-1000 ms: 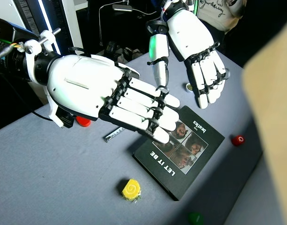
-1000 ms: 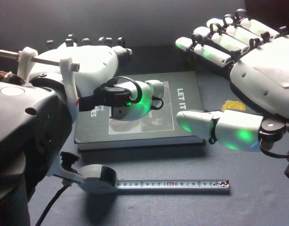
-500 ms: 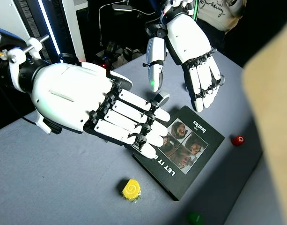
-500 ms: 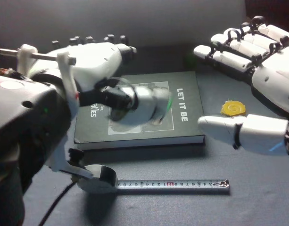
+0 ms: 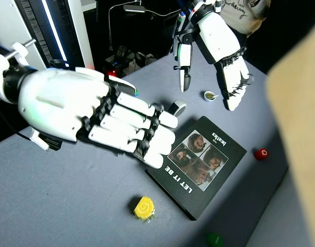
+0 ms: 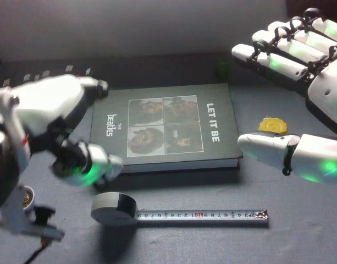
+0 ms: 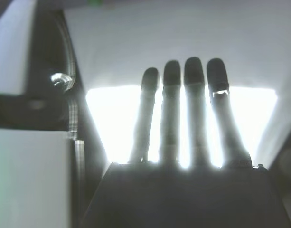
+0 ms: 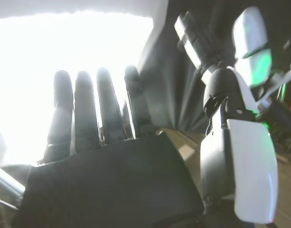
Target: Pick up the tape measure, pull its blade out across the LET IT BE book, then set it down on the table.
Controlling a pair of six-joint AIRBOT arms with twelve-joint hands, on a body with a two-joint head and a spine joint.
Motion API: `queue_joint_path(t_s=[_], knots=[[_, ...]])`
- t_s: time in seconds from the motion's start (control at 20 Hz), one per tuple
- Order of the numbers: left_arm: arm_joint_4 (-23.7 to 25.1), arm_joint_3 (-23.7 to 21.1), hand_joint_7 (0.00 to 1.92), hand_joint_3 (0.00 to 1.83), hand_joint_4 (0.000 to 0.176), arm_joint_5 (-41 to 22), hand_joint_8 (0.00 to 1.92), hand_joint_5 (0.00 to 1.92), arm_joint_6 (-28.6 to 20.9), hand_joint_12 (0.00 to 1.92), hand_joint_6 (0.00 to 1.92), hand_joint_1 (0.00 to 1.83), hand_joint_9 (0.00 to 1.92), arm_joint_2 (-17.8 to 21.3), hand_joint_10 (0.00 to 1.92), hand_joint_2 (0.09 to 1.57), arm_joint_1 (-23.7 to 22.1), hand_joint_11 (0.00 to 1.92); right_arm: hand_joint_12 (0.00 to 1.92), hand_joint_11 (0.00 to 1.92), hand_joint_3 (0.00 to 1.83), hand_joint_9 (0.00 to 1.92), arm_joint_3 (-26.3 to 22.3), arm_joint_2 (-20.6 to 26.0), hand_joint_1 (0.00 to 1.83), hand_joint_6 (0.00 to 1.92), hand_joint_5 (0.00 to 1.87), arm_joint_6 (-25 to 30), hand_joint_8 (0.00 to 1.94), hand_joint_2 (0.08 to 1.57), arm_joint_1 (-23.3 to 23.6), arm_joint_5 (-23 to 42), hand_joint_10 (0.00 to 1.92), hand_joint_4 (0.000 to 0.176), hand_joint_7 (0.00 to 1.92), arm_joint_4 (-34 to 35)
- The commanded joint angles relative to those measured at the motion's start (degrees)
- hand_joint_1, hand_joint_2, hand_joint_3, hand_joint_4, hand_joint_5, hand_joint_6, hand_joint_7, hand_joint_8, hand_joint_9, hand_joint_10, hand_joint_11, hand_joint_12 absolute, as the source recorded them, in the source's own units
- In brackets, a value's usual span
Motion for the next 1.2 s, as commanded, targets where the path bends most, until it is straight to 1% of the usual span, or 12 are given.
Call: queue_joint_path(t_s=[0.0, 0.05, 0.15, 0.2, 0.3, 0.4, 0.5, 0.6, 0.8, 1.0, 1.05, 1.15], knots=[[5.0, -0.3, 0.49, 0.0, 0.0, -0.7, 0.01, 0.43, -1.2, 0.63, 0.01, 1.07, 0.48, 0.2, 0.01, 0.97, 0.0, 0.22, 0.52, 0.0, 0.0, 0.13, 0.2, 0.1, 0.06, 0.0, 0.17, 0.5, 0.0, 1.12, 0.9, 6.8, 0.01, 0.072, 0.16, -2.2], [4.8, -0.3, 0.49, 0.0, 0.0, 0.4, 0.01, 0.43, -2.6, 0.63, 0.01, 1.07, 0.48, 0.2, 0.01, 0.97, 0.5, 0.22, 0.52, 0.0, 0.0, 0.13, 0.2, 0.0, 0.06, 0.0, 0.17, 0.5, 0.0, 1.12, 1.0, 6.9, 0.01, 0.072, 0.16, -2.2], [4.8, -0.4, 0.54, 0.0, 0.0, 2.8, 0.01, 0.48, -7.3, 0.63, 0.01, 1.08, 0.51, 0.2, 0.01, 0.98, 1.4, 0.24, 0.52, 0.0, 0.0, 0.14, 0.2, 0.0, 0.06, 0.0, 0.17, 0.7, 0.0, 1.12, 1.1, 6.9, 0.01, 0.072, 0.16, -2.4], [5.1, -0.7, 0.57, 0.0, 0.0, 3.1, 0.0, 0.53, -9.3, 0.62, 0.01, 1.07, 0.53, 0.0, 0.0, 0.99, 1.2, 0.28, 0.58, 0.0, 0.0, 0.14, 0.2, -0.1, 0.05, 0.0, 0.17, 0.8, 0.0, 1.13, 1.0, 6.8, 0.01, 0.072, 0.16, -2.6], [6.7, -1.4, 0.61, 0.0, 0.0, 2.1, 0.0, 0.55, -14.8, 0.6, 0.0, 1.06, 0.57, -0.3, 0.0, 1.01, 1.4, 0.33, 0.59, 0.0, 0.0, 0.15, 0.2, -0.1, 0.05, 0.0, 0.16, 0.8, 0.0, 1.13, 0.9, 6.8, 0.01, 0.072, 0.16, -2.8], [9.0, -2.3, 0.64, 0.0, 0.0, -0.6, 0.0, 0.58, -22.6, 0.58, 0.0, 1.06, 0.59, -0.8, 0.0, 1.02, 3.0, 0.36, 0.59, 0.0, 0.0, 0.15, 0.2, -0.2, 0.05, 0.0, 0.17, 0.8, 0.0, 1.13, 0.8, 6.8, 0.01, 0.072, 0.16, -2.9], [12.2, -3.2, 0.65, 0.01, 0.0, -5.8, 0.0, 0.59, -32.5, 0.57, 0.0, 1.06, 0.6, -1.1, 0.0, 1.04, 6.0, 0.38, 0.58, 0.0, 0.0, 0.14, 0.2, -0.4, 0.05, 0.0, 0.17, 0.8, 0.0, 1.13, 0.5, 7.2, 0.0, 0.072, 0.17, -2.9], [13.6, -4.0, 0.67, 0.01, 0.0, -10.3, 0.01, 0.6, -37.6, 0.57, 0.0, 1.06, 0.61, -1.2, 0.01, 1.05, 9.3, 0.4, 0.62, 0.0, 0.0, 0.17, 0.3, -0.7, 0.03, 0.0, 0.17, 0.8, 0.0, 1.14, 0.3, 7.7, 0.01, 0.07, 0.18, -3.4], [21.4, -3.4, 0.67, 0.0, 0.0, -15.7, 0.0, 0.6, -43.4, 0.56, 0.0, 1.06, 0.61, -2.5, 0.0, 1.05, 13.6, 0.4, 0.63, 0.0, 0.0, 0.17, 0.3, -0.8, 0.03, 0.0, 0.17, 0.9, 0.0, 1.14, 0.4, 7.7, 0.01, 0.07, 0.17, -3.5], [28.9, -3.5, 0.7, 0.0, 0.0, -19.3, 0.0, 0.66, -46.4, 0.54, 0.0, 1.06, 0.65, -3.7, 0.0, 1.05, 17.1, 0.43, 0.64, 0.0, 0.0, 0.17, 0.3, -0.9, 0.03, 0.0, 0.18, 0.9, 0.0, 1.14, 0.4, 7.7, 0.01, 0.07, 0.19, -3.5], [29.3, -3.4, 0.7, 0.0, 0.0, -19.3, 0.0, 0.66, -47.5, 0.54, 0.0, 1.05, 0.65, -4.0, 0.0, 1.05, 17.9, 0.44, 0.64, 0.0, 0.0, 0.17, 0.3, -0.9, 0.02, 0.0, 0.18, 0.9, 0.0, 1.15, 0.4, 7.7, 0.0, 0.071, 0.19, -3.5], [29.5, -2.9, 0.71, 0.0, 0.0, -18.6, 0.0, 0.66, -52.2, 0.54, 0.0, 1.04, 0.65, -5.1, 0.0, 1.05, 20.6, 0.44, 0.62, 0.0, 0.01, 0.17, 0.3, -1.0, 0.02, 0.01, 0.18, 1.0, 0.01, 1.15, 0.2, 7.8, 0.0, 0.071, 0.21, -3.5]])
